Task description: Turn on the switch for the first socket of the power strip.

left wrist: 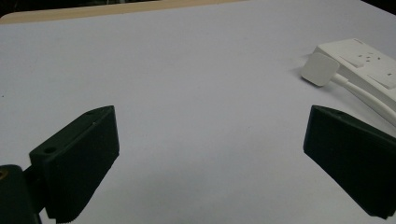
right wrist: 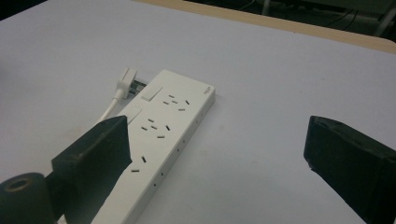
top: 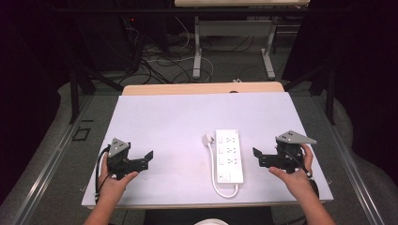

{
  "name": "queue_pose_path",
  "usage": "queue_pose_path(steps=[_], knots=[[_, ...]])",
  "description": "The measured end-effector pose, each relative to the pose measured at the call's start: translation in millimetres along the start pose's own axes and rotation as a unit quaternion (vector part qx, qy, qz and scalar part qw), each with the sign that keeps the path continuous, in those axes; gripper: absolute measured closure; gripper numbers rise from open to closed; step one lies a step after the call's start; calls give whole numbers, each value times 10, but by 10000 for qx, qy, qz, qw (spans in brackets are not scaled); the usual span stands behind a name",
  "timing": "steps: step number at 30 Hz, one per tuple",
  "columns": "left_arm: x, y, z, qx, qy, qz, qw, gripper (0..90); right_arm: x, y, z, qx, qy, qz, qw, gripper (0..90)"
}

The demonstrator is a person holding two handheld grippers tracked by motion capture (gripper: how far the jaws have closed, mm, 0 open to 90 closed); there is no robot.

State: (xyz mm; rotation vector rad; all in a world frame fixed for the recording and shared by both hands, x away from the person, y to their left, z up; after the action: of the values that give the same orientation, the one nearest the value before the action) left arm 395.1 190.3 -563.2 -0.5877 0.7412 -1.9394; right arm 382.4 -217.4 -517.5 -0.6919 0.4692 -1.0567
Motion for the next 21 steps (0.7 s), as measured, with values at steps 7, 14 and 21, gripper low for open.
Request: queue_pose_path(steps=[7,14,21], knots=[[-2,-3,-2,6,-28,2,10000,37,-111,-4,45,-46,-103,102,9999,119],[-10,-2,-9,-17,-51,-4,10000,40,-223,29,68,-145,-204,281,9993,147],[-22,-2,-12,-24,-50,6,10000,43,-282,85,71,-239,-322,350,9986,155]])
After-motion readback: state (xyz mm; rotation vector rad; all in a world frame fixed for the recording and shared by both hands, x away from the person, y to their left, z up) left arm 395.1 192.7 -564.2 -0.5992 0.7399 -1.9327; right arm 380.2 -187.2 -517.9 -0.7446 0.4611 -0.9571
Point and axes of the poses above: each handheld gripper's, and its own axes: y roughly forward along the jaws, z roughly out of its top, x roughly to its right, the point moved 10 cm from there along y, roughly forward along the jaws, and after that the axes turned 15 degrees about -x, right-handed, at the moved point
